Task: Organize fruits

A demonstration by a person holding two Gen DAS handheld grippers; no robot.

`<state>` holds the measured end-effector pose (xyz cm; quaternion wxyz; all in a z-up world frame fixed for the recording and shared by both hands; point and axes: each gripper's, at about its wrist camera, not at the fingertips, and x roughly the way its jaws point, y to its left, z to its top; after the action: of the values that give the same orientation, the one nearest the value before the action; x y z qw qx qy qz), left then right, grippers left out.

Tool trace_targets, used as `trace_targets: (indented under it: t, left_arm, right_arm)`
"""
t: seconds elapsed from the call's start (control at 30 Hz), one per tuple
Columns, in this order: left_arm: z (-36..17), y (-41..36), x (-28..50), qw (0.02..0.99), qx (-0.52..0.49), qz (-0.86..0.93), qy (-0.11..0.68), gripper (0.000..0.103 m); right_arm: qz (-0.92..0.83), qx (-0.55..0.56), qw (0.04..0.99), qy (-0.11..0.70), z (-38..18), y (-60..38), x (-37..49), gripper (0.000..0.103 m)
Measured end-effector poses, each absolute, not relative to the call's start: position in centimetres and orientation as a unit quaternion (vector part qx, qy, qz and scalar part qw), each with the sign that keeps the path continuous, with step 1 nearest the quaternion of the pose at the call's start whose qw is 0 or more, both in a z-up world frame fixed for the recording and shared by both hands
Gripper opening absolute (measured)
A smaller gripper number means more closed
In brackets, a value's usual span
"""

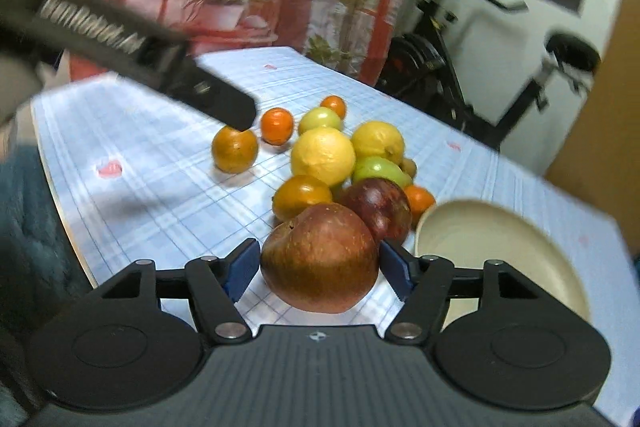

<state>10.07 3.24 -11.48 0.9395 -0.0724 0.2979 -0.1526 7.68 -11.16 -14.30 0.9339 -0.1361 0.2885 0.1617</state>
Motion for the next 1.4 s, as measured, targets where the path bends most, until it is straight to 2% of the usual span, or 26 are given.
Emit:
trace_targets:
  t: [0.2, 0.33, 0.83, 0.9, 0.97, 1.07, 1.4]
  left_arm:
    - [-12.0, 2.4, 10.6, 0.929, -0.085, -0.177, 0.313, 0.081]
    - [-12.1, 1.6, 11.4, 0.919, -0.093, -0.200, 0.327, 0.081]
    - [-14.4, -4.1, 13.1, 0.881, -0.054, -0.276, 0.381, 0.081]
    - [-14.9, -4.8, 13.2, 0.878, -0.046, -0.279, 0.386, 0.079]
    - [-15.3, -5.3, 13.3, 0.876, -0.037, -0.278, 0.392, 0.072]
    - [-15.7, -5.4, 13.5, 0.874, -0.047, -0.278, 0.395, 0.068]
    - [-15.4, -5.6, 13.5, 0.879, -0.045, -0.276, 0.385, 0.064]
  right_arm:
    - [0.165, 0.015, 0.935, 0.314, -14.1, -16.0, 7.8, 0.067]
    - [0.169, 0.046, 0.932, 0.316, -14.0, -17.1, 7.7, 0.067]
    - [0.172, -0.006, 0.942, 0.287, -14.5, -15.9, 6.3, 0.068]
    - [0.170, -0.008, 0.943, 0.286, -14.4, -16.0, 6.4, 0.068]
    - [0.169, -0.009, 0.943, 0.286, -14.5, -16.0, 6.5, 0.067]
    - [0.163, -0.015, 0.944, 0.287, -14.5, -16.0, 6.5, 0.067]
    - [0.142, -0.032, 0.946, 0.291, -14.8, -16.1, 6.5, 0.067]
